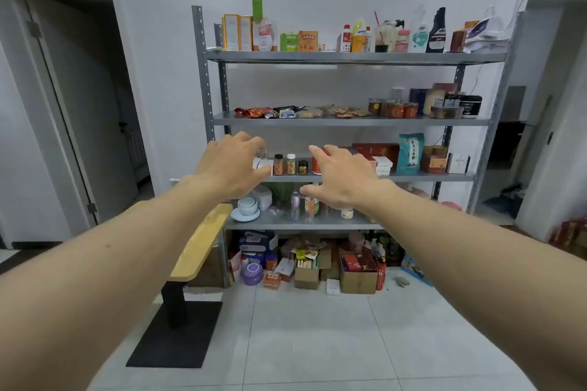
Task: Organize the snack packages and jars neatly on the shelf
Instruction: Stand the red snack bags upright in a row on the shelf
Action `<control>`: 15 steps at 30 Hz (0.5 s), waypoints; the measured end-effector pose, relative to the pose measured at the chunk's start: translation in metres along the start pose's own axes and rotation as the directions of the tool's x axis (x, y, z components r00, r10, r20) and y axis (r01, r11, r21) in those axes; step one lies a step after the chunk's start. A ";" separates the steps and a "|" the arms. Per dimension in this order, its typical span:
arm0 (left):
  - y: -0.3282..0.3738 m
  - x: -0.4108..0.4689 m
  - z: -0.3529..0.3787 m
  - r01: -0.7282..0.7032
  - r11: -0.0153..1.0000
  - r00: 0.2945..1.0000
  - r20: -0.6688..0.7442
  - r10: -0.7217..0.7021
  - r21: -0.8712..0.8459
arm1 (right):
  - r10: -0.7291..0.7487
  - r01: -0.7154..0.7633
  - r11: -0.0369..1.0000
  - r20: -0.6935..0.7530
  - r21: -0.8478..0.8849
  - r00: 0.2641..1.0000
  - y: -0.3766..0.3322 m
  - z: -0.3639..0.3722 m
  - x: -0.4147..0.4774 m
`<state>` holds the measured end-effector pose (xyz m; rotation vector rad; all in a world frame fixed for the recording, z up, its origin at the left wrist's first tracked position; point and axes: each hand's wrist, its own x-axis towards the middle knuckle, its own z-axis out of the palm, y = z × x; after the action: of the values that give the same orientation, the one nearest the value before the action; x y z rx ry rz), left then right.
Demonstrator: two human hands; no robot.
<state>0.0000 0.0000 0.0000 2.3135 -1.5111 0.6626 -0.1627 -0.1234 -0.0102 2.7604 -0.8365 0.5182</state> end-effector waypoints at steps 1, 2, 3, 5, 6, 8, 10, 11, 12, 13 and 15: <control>-0.004 0.006 0.003 0.005 1.000 1.000 0.002 -0.005 -0.007 | 0.004 -0.004 1.000 0.006 0.003 1.000 0.001 0.003 0.008; -0.008 0.013 0.008 0.014 1.000 1.000 -0.004 -0.014 -0.006 | 0.012 -0.012 1.000 -0.002 0.006 1.000 0.003 0.007 0.017; -0.014 0.022 0.015 0.016 1.000 1.000 -0.010 -0.016 0.000 | 0.013 -0.013 1.000 -0.008 0.004 1.000 0.006 0.012 0.027; -0.023 0.039 0.029 0.023 1.000 1.000 0.005 -0.024 0.013 | 0.013 -0.013 1.000 0.005 0.006 1.000 0.011 0.022 0.050; -0.029 0.050 0.036 0.025 1.000 1.000 0.010 -0.026 0.018 | 0.008 -0.008 1.000 0.008 0.010 1.000 0.013 0.028 0.063; -0.040 0.074 0.051 0.039 0.999 0.999 0.007 -0.039 0.032 | 0.000 0.000 1.000 0.002 0.009 1.000 0.021 0.041 0.094; -0.051 0.101 0.071 0.050 0.998 0.999 0.013 -0.051 0.045 | -0.005 0.005 1.000 -0.001 0.005 1.000 0.031 0.057 0.129; -0.056 0.115 0.081 0.055 0.997 0.998 0.011 -0.055 0.049 | -0.011 0.011 1.000 -0.005 0.008 1.000 0.036 0.066 0.149; -0.060 0.129 0.091 0.061 0.997 0.998 0.011 -0.062 0.048 | -0.016 0.016 1.000 -0.004 0.018 1.000 0.040 0.076 0.169; -0.065 0.144 0.102 0.069 0.996 0.997 0.011 -0.070 0.048 | -0.025 0.025 0.999 -0.004 0.028 1.000 0.044 0.085 0.189; -0.076 0.176 0.121 0.090 0.995 0.996 0.014 -0.090 0.043 | -0.050 0.050 0.997 -0.003 0.053 0.999 0.052 0.101 0.229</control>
<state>0.1550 -0.1650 -0.0100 2.4078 -1.4031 0.6597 0.0133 -0.3095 -0.0086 2.8203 -0.7617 0.5412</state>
